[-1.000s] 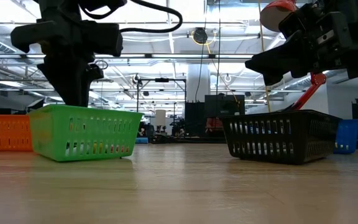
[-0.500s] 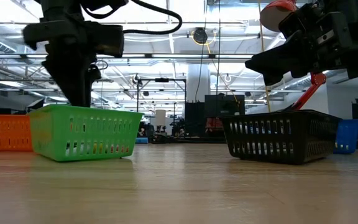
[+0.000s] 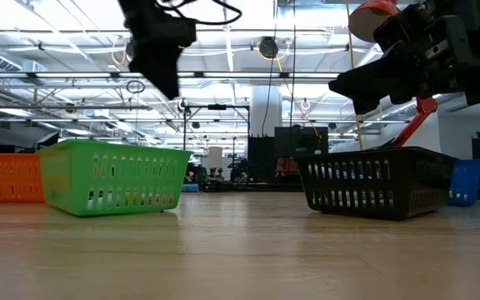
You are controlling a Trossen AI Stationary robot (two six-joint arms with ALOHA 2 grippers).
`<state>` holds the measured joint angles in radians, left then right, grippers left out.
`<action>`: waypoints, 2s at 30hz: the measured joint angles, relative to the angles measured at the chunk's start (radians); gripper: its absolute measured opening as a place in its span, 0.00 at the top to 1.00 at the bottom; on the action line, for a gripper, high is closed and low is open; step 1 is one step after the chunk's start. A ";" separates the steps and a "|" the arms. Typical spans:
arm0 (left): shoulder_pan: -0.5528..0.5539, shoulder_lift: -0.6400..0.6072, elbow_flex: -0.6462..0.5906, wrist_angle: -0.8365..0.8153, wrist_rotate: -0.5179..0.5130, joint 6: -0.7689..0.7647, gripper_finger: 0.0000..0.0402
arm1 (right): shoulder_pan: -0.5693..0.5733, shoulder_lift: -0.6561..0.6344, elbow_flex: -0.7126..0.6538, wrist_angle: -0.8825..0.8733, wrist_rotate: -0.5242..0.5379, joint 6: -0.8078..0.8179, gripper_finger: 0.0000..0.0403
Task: Pick & Place Markers
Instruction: Put the large top blue highlighter pen into the orange basket
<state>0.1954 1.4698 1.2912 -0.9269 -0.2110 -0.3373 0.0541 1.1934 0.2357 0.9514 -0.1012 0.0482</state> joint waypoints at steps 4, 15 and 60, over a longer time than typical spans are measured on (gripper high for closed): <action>0.200 0.021 0.030 0.061 0.070 0.070 0.62 | 0.000 0.000 0.000 0.001 0.000 0.000 0.77; 0.502 0.294 0.031 0.227 0.297 0.325 0.42 | 0.000 0.000 0.000 0.001 0.000 0.000 0.77; 0.610 0.585 0.035 0.372 0.318 0.690 0.66 | 0.000 0.000 0.000 -0.001 0.000 0.000 0.77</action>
<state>0.8051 2.0551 1.3262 -0.5553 0.1075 0.3526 0.0542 1.1934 0.2356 0.9505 -0.1011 0.0479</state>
